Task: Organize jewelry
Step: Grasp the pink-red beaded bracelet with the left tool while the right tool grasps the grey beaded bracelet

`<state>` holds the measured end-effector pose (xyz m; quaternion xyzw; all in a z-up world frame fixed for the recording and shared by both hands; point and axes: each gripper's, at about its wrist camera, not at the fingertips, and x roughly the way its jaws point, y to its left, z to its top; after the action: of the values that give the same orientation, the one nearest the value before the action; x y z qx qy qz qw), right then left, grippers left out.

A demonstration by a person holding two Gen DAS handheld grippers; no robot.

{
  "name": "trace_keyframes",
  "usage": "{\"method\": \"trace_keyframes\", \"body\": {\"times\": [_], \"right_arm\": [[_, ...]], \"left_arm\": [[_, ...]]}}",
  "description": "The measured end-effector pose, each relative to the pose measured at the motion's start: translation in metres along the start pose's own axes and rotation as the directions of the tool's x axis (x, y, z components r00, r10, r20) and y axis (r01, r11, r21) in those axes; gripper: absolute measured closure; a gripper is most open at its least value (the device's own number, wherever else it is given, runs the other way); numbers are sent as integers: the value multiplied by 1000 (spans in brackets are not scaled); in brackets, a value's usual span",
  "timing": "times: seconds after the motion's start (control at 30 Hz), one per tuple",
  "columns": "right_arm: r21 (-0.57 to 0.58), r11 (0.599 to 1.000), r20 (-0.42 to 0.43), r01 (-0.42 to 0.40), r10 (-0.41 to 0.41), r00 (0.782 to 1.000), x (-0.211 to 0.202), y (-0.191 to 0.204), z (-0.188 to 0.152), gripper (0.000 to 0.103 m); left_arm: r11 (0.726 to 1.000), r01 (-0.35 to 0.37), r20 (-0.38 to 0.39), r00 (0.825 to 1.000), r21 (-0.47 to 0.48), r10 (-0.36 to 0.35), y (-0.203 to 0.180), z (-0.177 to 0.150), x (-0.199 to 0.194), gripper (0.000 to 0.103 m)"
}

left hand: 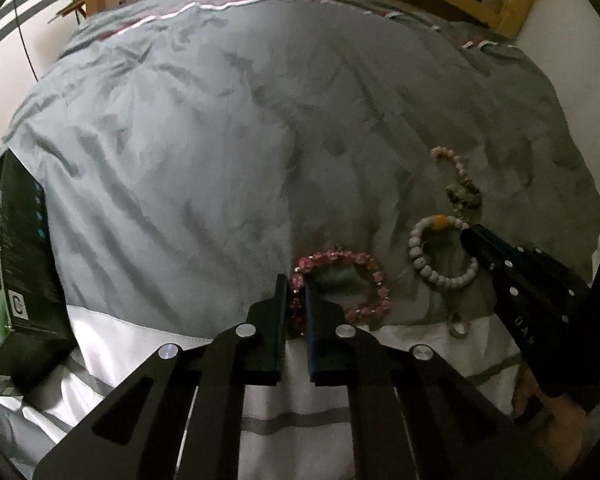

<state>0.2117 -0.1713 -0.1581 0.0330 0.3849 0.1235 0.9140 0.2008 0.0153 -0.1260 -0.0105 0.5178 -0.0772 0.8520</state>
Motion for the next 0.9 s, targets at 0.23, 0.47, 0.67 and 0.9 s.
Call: {"method": "trace_keyframes", "body": {"times": [0.23, 0.47, 0.67, 0.9], "right_arm": [[107, 992, 106, -69, 57, 993, -19, -18, 7, 94], [136, 985, 160, -109, 87, 983, -28, -24, 11, 94], [118, 986, 165, -114, 94, 982, -32, -19, 14, 94], [81, 994, 148, -72, 60, 987, -43, -10, 19, 94]], "left_arm": [[1000, -10, 91, 996, -15, 11, 2, 4, -19, 96], [1000, 16, 151, 988, -8, -15, -1, 6, -33, 96], [999, 32, 181, 983, 13, -33, -4, 7, -42, 96], [1000, 19, 187, 982, 11, -21, -4, 7, -55, 96]]}}
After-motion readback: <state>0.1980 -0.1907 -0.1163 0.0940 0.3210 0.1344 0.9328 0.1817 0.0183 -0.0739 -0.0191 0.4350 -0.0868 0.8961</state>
